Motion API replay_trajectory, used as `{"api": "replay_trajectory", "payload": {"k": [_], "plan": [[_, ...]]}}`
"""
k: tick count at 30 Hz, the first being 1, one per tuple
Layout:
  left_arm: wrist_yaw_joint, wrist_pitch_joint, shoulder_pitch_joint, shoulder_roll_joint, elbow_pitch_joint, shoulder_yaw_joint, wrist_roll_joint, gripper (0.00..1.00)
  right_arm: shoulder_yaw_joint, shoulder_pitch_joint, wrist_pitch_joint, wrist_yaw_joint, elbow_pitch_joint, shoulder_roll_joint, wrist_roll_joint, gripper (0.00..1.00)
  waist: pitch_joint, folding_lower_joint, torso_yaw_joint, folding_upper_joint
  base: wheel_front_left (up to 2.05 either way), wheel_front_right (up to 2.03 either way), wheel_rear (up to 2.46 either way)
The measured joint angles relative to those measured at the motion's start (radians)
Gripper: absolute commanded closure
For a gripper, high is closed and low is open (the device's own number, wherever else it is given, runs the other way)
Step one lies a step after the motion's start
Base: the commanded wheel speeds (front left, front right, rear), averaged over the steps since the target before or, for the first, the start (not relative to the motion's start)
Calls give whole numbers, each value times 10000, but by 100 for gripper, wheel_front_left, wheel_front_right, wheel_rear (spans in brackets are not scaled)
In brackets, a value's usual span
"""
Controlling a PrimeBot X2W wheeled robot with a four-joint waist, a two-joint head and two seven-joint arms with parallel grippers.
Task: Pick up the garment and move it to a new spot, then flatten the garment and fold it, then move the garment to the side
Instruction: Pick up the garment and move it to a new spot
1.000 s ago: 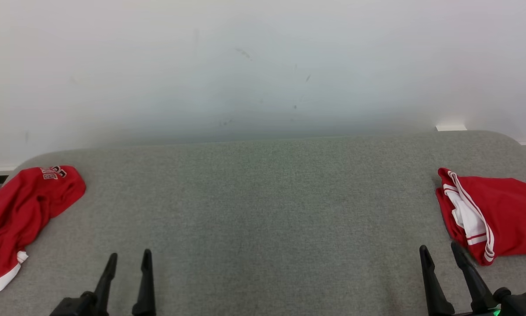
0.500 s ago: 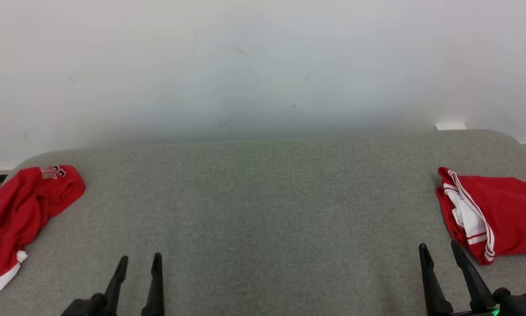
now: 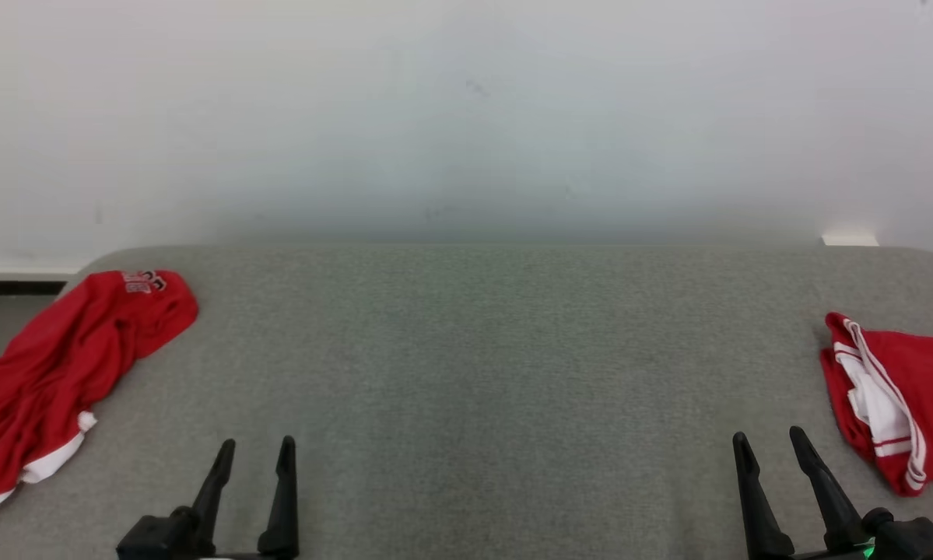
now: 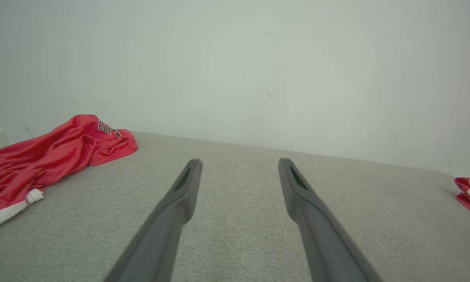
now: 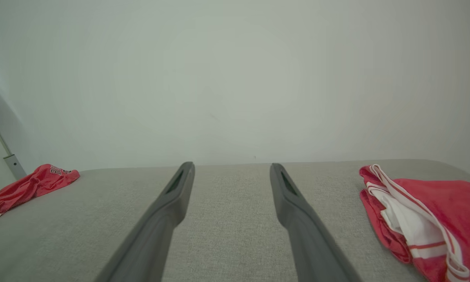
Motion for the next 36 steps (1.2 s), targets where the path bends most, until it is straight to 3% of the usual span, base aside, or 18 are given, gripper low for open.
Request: {"api": "replay_trajectory", "payload": {"k": [22, 30, 36], "plan": [[13, 0, -435, -2, 447, 433, 226, 0, 1057, -517, 0, 0, 249, 339, 546, 0, 168, 0, 3630, 0, 0, 0, 0], [-38, 0, -917, 31, 685, 554, 127, 0, 982, -592, 0, 0, 249, 332, 462, 0, 351, 0, 4071, 0, 0, 0, 0], [-184, 142, -2522, 518, 1057, 637, 92, 0, 989, -1005, 0, 0, 84, 50, 328, 0, 918, 1, 4072, 0, 0, 0, 0]]}}
